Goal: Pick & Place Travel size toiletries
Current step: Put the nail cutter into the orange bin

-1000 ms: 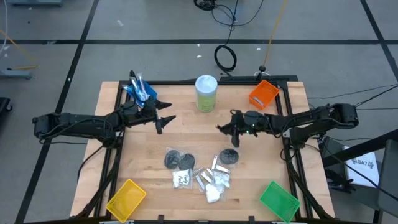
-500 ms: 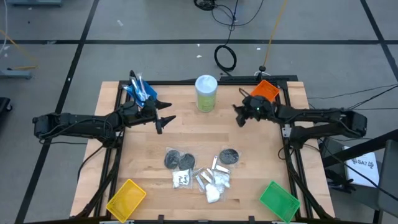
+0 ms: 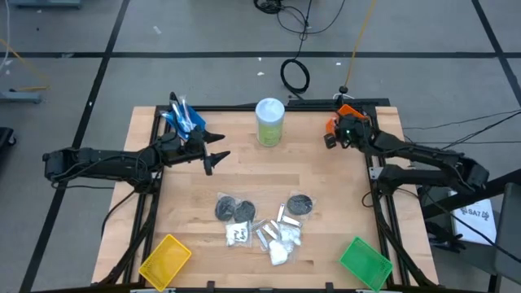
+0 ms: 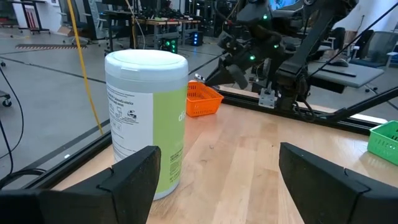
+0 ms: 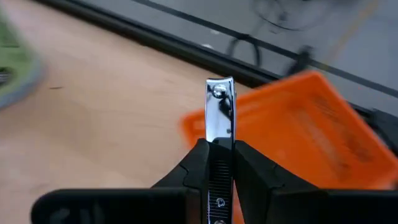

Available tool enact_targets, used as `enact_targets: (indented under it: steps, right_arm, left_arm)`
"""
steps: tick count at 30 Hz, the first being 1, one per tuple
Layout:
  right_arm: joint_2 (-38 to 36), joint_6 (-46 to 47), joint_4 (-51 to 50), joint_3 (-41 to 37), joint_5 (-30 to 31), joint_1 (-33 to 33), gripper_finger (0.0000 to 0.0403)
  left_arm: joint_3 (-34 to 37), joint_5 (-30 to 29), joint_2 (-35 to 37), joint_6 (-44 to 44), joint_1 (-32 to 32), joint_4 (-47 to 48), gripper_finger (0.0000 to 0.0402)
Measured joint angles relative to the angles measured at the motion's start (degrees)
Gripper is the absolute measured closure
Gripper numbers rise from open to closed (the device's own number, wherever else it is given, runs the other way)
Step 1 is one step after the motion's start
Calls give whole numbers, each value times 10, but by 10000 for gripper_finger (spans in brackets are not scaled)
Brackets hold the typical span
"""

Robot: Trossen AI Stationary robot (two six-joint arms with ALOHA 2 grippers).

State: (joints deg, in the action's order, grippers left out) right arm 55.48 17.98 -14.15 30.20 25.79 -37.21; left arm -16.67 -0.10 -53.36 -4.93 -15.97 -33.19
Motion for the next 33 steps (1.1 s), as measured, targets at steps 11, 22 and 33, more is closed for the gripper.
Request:
enact_targets:
  steps: [11,22,33]
  right_arm:
    - [22,-10,-7,0,11,-70,360]
    - [58,-11,-3,0,5,-81,359]
    - [68,-13,19,0,-5,-81,349]
  left_arm:
    - [0,0,0,0,0,0,80]
    - [0,0,0,0,0,0,80]
    - [0,0,0,0,0,0,80]
